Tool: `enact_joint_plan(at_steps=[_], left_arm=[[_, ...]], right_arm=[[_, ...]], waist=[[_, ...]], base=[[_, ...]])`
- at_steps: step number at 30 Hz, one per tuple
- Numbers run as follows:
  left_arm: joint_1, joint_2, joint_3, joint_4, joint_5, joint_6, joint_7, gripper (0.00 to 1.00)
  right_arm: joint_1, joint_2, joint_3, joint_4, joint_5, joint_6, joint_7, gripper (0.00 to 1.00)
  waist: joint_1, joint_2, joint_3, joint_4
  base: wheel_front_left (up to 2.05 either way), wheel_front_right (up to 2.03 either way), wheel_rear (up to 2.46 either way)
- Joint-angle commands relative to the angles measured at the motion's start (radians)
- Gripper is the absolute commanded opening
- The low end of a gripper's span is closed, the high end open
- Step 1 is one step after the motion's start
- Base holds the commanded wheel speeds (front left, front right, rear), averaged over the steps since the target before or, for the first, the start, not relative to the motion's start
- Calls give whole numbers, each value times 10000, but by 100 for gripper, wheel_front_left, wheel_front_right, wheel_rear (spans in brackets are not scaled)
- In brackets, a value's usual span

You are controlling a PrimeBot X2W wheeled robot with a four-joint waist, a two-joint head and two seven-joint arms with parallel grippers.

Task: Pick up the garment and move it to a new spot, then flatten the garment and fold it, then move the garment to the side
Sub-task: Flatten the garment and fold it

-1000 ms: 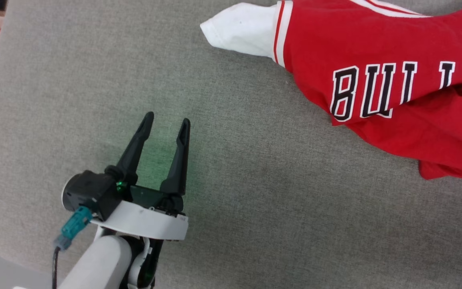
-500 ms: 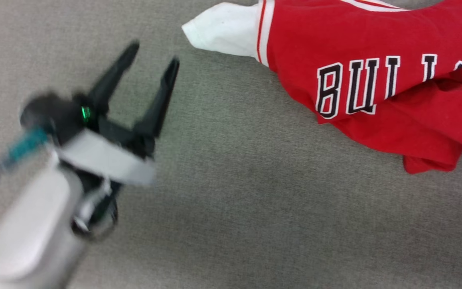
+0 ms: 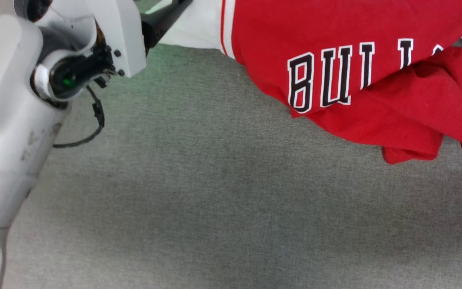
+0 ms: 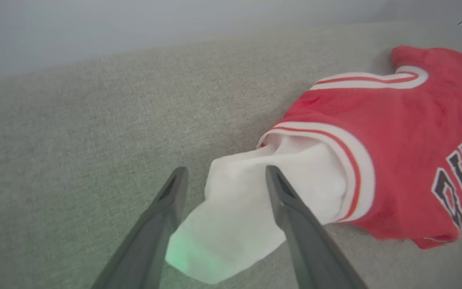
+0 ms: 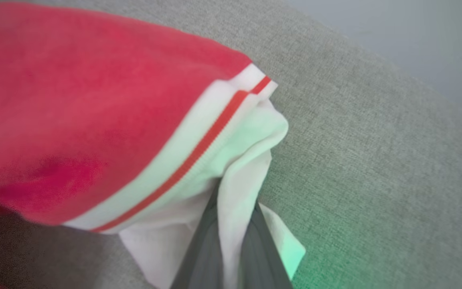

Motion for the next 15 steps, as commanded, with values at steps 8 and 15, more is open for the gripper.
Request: enact_joint_plan(at_steps=[8, 15], left_arm=[[-973, -144, -915, 1386, -1317, -19, 1445, 100], [-1093, -185, -1803, 1734, -1881, -8, 2010, 100]], right_arm=[[-210, 263, 834, 292, 202, -15, -17, 0], [-570, 248, 1297, 484, 387, -22, -142, 0]], waist=[[0, 0, 469, -289], [0, 0, 672, -352]], base=[[0, 0, 0], [0, 0, 0]])
